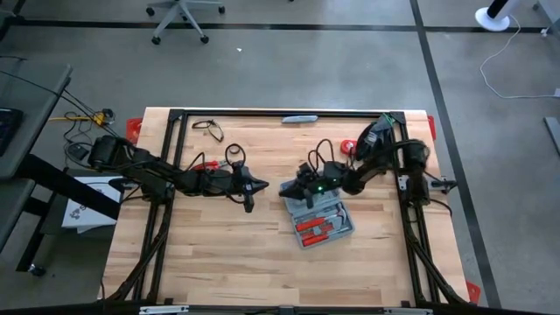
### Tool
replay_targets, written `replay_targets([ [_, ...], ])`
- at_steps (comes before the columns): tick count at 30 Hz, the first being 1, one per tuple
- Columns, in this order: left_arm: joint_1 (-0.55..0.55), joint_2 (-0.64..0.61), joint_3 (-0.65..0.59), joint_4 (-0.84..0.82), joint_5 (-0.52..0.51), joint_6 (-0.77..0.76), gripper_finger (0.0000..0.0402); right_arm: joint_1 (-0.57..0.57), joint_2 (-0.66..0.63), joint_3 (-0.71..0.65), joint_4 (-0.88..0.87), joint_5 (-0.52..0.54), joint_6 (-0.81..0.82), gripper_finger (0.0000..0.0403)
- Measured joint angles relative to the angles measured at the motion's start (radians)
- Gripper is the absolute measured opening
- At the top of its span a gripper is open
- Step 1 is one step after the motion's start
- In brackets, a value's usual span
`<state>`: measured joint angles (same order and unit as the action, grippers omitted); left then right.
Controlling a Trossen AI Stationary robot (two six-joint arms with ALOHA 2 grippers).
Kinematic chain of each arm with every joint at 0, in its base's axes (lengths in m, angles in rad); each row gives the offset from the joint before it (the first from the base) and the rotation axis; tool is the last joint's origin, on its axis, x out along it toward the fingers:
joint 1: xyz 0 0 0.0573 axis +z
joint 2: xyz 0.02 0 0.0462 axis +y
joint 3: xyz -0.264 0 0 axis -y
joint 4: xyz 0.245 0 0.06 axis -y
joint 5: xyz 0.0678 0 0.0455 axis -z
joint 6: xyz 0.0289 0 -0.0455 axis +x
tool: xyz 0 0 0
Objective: Prefit tool cases
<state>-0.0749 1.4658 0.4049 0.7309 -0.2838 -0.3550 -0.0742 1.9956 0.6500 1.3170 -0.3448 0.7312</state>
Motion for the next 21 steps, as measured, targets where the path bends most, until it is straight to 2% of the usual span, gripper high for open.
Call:
replay_targets([
  [7, 0.0, 0.0, 0.0, -0.001, 0.0, 0.008, 0.0, 0.004, -0.168, 0.003, -0.13, -0.007, -0.061, 0.0],
  [9, 0.0, 0.0, 0.0, 0.0, -0.001, 0.008, 0.0, 0.01, -0.183, 0.004, -0.172, -0.002, -0.083, 0.0],
  [14, 0.001, 0.0, 0.0, -0.001, -0.01, 0.008, 0.0, 0.038, -0.074, 0.002, -0.237, 0.076, -0.093, 0.0],
  [17, 0.001, 0.0, 0.0, -0.001, -0.01, 0.008, 0.0, 0.018, 0.03, 0.005, -0.126, 0.04, -0.005, 0.0],
  [18, 0.0, 0.0, 0.0, -0.001, -0.01, 0.008, 0.0, 0.011, 0.039, 0.002, -0.077, 0.02, 0.022, 0.0],
  [21, 0.0, 0.0, 0.0, -0.001, -0.01, 0.0, 0.0, 0.007, 0.024, 0.001, -0.07, 0.014, 0.027, 0.0],
])
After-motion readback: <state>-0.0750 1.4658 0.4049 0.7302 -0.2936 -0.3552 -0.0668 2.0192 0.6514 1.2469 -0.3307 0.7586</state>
